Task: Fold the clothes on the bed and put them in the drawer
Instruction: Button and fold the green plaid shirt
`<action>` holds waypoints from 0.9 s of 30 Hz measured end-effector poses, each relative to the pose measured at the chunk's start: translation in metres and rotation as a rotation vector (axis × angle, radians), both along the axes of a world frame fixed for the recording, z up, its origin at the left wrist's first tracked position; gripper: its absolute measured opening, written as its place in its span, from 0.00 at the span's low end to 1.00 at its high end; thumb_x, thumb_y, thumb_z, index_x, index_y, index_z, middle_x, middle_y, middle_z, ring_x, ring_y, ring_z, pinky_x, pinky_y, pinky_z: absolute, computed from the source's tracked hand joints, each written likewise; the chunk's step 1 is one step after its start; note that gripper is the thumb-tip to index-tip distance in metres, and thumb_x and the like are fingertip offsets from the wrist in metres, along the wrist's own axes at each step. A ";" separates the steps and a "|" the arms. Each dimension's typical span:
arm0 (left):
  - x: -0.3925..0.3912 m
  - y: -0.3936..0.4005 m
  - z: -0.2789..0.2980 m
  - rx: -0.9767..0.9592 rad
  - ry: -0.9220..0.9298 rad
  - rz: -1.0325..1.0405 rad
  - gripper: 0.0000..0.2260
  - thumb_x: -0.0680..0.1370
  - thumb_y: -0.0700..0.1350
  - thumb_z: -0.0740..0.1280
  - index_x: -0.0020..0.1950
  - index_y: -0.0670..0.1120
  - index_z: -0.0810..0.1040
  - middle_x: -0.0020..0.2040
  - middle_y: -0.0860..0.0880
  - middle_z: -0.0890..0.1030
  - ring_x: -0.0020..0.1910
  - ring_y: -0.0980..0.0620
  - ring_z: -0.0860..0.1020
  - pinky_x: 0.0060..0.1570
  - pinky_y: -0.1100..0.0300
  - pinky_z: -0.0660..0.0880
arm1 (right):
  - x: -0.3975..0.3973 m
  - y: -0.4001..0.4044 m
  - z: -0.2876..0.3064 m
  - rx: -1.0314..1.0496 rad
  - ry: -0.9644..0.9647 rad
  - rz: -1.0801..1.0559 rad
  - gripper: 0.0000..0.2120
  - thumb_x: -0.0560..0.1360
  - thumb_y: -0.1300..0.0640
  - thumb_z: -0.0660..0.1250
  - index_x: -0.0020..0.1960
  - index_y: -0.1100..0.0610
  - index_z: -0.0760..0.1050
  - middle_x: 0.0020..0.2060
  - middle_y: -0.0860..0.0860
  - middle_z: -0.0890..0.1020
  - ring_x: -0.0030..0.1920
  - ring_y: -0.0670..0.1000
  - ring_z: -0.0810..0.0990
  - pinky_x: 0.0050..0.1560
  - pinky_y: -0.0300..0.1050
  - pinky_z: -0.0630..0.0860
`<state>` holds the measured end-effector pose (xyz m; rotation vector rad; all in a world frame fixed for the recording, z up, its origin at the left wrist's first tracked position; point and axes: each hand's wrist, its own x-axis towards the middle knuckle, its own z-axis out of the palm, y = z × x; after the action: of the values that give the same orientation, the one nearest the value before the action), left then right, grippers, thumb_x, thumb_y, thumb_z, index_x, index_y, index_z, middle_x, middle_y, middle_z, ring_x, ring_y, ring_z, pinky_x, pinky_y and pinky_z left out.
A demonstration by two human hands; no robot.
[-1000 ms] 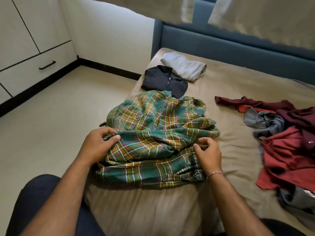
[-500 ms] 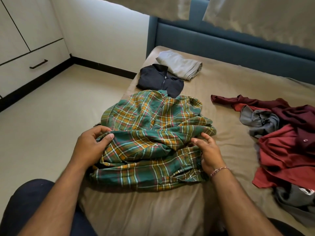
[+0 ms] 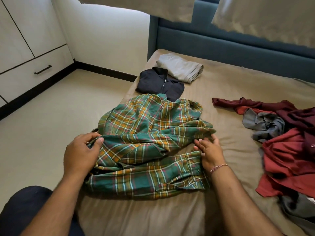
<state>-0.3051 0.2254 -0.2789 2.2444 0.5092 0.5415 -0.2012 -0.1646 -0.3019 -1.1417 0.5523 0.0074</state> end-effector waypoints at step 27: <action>0.034 0.014 0.148 -0.004 -0.077 -0.281 0.04 0.83 0.44 0.67 0.52 0.48 0.82 0.44 0.50 0.83 0.44 0.50 0.82 0.39 0.56 0.75 | -0.016 -0.025 0.115 -0.813 -0.269 0.129 0.14 0.82 0.55 0.67 0.67 0.44 0.74 0.58 0.53 0.79 0.54 0.55 0.82 0.54 0.54 0.81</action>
<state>-0.2713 0.2399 -0.1304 2.2324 0.1515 0.4776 -0.2174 -0.1894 -0.1870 -1.9322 0.2301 -0.2775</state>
